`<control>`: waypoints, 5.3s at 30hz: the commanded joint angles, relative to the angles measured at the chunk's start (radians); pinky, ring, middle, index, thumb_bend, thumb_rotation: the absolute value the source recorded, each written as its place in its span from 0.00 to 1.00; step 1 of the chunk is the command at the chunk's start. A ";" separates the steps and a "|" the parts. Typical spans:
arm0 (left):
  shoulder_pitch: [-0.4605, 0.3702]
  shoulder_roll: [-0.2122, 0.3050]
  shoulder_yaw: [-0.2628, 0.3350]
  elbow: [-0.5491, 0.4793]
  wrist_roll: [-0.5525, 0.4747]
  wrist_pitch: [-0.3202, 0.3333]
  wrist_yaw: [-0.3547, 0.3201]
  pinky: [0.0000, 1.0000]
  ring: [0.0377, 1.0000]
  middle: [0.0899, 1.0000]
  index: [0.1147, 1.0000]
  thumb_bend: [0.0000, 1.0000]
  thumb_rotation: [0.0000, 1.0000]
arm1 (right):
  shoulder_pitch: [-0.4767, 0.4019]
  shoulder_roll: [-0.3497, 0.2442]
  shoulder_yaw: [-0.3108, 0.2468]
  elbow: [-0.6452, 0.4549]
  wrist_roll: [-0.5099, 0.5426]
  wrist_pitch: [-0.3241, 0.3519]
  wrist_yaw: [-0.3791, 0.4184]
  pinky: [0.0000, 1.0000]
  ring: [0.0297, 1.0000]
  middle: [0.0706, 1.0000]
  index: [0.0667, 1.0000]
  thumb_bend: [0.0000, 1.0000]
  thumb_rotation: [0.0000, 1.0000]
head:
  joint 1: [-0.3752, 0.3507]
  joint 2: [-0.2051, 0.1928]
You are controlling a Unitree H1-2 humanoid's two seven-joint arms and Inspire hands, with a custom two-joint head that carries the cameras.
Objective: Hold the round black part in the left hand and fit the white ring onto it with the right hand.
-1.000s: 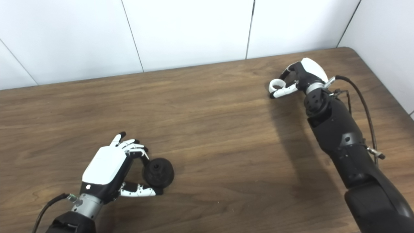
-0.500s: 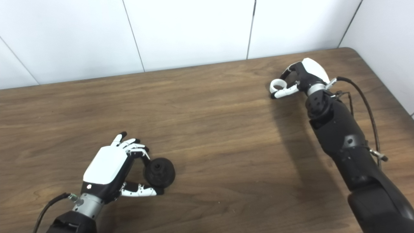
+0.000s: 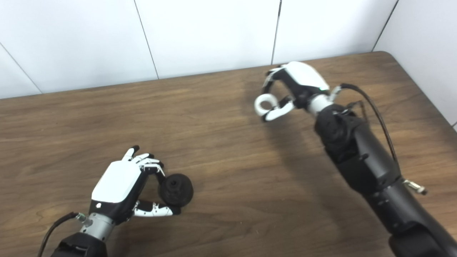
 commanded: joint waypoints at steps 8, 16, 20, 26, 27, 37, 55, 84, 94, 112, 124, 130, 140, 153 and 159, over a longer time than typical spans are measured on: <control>0.006 -0.015 -0.024 0.010 0.045 0.023 -0.049 1.00 0.86 0.72 0.42 0.52 0.06 | -0.023 0.058 0.087 -0.226 -0.062 0.010 0.159 0.99 0.96 0.83 0.45 0.52 0.14 | 0.042 0.004; 0.003 -0.025 -0.038 0.017 0.063 0.024 -0.036 1.00 0.85 0.72 0.42 0.52 0.06 | 0.013 0.126 0.139 -0.316 -0.075 -0.035 0.230 1.00 0.97 0.82 0.45 0.52 0.14 | 0.078 0.004; 0.004 -0.028 -0.044 0.023 0.070 0.021 -0.023 1.00 0.85 0.72 0.42 0.52 0.06 | 0.017 0.140 0.145 -0.328 -0.074 -0.064 0.238 1.00 0.97 0.83 0.45 0.52 0.14 | 0.086 0.005; 0.004 -0.035 -0.048 0.030 0.075 0.023 -0.010 1.00 0.84 0.71 0.42 0.52 0.06 | 0.023 0.165 0.161 -0.333 -0.088 -0.093 0.252 1.00 0.96 0.83 0.45 0.52 0.14 | 0.095 0.008; 0.003 -0.035 -0.049 0.031 0.075 0.023 -0.008 1.00 0.84 0.71 0.42 0.52 0.06 | 0.026 0.167 0.161 -0.332 -0.088 -0.096 0.254 1.00 0.96 0.82 0.45 0.52 0.14 | 0.096 0.008; 0.004 -0.044 -0.056 0.029 0.084 0.031 -0.011 1.00 0.84 0.71 0.42 0.52 0.06 | 0.035 0.196 0.167 -0.326 -0.096 -0.109 0.283 1.00 0.97 0.83 0.45 0.52 0.14 | 0.106 0.014; 0.006 -0.060 -0.058 0.016 0.092 0.049 -0.031 1.00 0.84 0.71 0.42 0.52 0.06 | 0.062 0.233 0.173 -0.283 -0.117 -0.137 0.290 0.99 0.97 0.83 0.45 0.52 0.14 | 0.113 0.024; 0.008 -0.055 -0.062 0.001 0.105 0.050 -0.039 1.00 0.84 0.72 0.42 0.52 0.06 | 0.091 0.231 0.160 -0.223 -0.113 -0.151 0.266 0.96 0.98 0.83 0.45 0.52 0.14 | 0.118 0.039; 0.008 -0.058 -0.061 -0.004 0.096 0.050 -0.039 1.00 0.84 0.72 0.42 0.52 0.06 | 0.087 0.234 0.158 -0.212 -0.119 -0.141 0.265 0.94 0.98 0.83 0.45 0.52 0.14 | 0.118 0.040; 0.002 -0.067 -0.065 -0.007 0.099 0.050 -0.045 1.00 0.84 0.72 0.42 0.52 0.06 | 0.082 0.257 0.157 -0.173 -0.132 -0.143 0.246 0.88 0.95 0.81 0.45 0.52 0.14 | 0.122 0.047; -0.005 -0.073 -0.066 -0.005 0.098 0.051 -0.042 1.00 0.84 0.71 0.42 0.52 0.06 | 0.073 0.251 0.154 -0.169 -0.127 -0.141 0.266 0.89 0.94 0.80 0.45 0.52 0.14 | 0.120 0.051; -0.007 -0.078 -0.065 -0.007 0.100 0.058 -0.053 1.00 0.85 0.72 0.42 0.52 0.07 | 0.069 0.242 0.157 -0.178 -0.125 -0.127 0.303 0.90 0.96 0.83 0.52 0.70 0.23 | 0.119 0.052; -0.006 -0.083 -0.074 -0.011 0.127 0.062 -0.060 1.00 0.85 0.72 0.43 0.52 0.07 | 0.071 0.235 0.167 -0.193 -0.137 -0.112 0.349 0.94 0.98 0.86 0.62 0.95 0.37 | 0.120 0.057; -0.006 -0.087 -0.066 -0.008 0.119 0.063 -0.056 1.00 0.85 0.72 0.43 0.52 0.07 | 0.069 0.237 0.168 -0.185 -0.132 -0.111 0.357 0.95 0.99 0.86 0.63 0.95 0.37 | 0.122 0.056; -0.009 -0.084 -0.063 -0.002 0.109 0.055 -0.040 0.99 0.84 0.72 0.43 0.52 0.08 | 0.064 0.233 0.166 -0.183 -0.135 -0.110 0.359 0.95 0.99 0.87 0.64 0.94 0.38 | 0.124 0.051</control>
